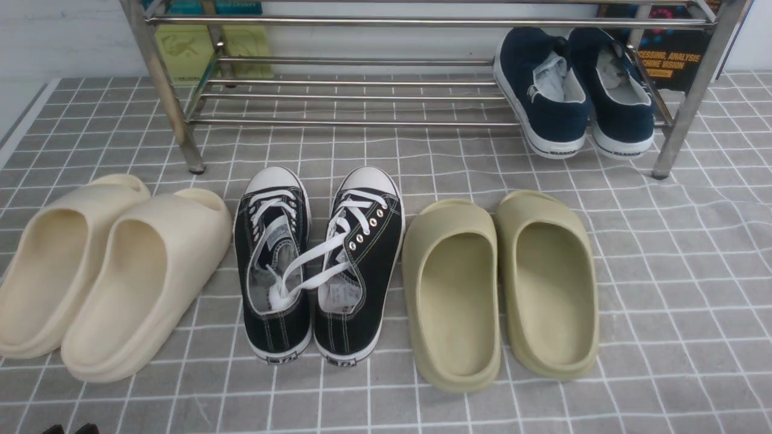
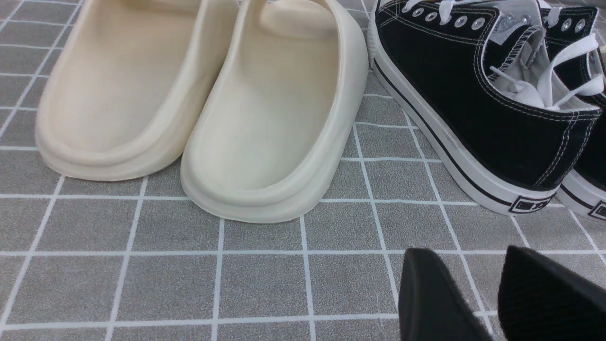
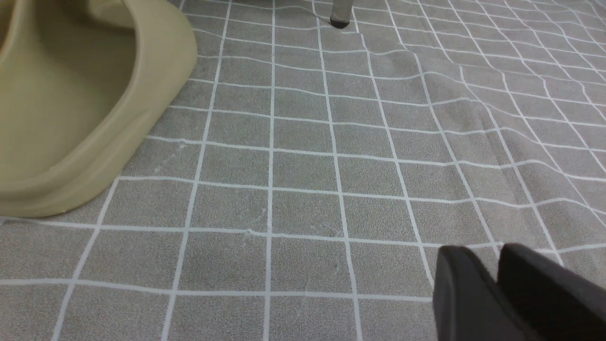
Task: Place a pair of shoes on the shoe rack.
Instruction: Use the left arm to grab the shoe closest to it
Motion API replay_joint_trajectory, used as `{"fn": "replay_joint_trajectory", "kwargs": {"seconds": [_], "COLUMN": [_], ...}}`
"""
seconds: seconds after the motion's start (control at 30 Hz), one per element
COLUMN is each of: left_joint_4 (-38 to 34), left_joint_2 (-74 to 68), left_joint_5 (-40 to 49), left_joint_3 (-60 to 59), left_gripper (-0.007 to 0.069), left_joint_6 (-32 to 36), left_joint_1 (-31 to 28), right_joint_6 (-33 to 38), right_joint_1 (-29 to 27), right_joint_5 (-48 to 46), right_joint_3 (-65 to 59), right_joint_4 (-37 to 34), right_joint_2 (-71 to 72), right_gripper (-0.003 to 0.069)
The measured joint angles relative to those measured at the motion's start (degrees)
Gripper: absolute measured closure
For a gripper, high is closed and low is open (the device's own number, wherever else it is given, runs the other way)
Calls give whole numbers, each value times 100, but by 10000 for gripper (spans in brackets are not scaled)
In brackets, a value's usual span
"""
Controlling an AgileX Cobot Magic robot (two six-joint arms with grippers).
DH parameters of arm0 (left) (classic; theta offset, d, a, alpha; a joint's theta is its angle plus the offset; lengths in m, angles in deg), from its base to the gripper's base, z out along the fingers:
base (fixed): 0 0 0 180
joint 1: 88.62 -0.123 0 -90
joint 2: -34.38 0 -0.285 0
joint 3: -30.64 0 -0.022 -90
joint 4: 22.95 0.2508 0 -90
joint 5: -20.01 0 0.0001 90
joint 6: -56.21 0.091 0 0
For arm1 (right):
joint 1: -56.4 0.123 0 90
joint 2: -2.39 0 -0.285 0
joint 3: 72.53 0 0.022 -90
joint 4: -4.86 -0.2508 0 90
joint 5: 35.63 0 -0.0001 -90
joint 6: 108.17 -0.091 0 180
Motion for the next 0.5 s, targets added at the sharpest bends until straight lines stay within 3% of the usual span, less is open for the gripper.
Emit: {"fn": "replay_joint_trajectory", "kwargs": {"seconds": [0.5], "left_joint_4": [0], "left_joint_2": [0], "left_joint_5": [0], "left_joint_3": [0], "left_gripper": [386], "left_joint_6": [0], "left_joint_1": [0], "right_joint_6": [0], "right_joint_1": [0], "right_joint_5": [0], "right_joint_3": [0], "right_joint_4": [0], "right_joint_2": [0], "right_gripper": [474]}}
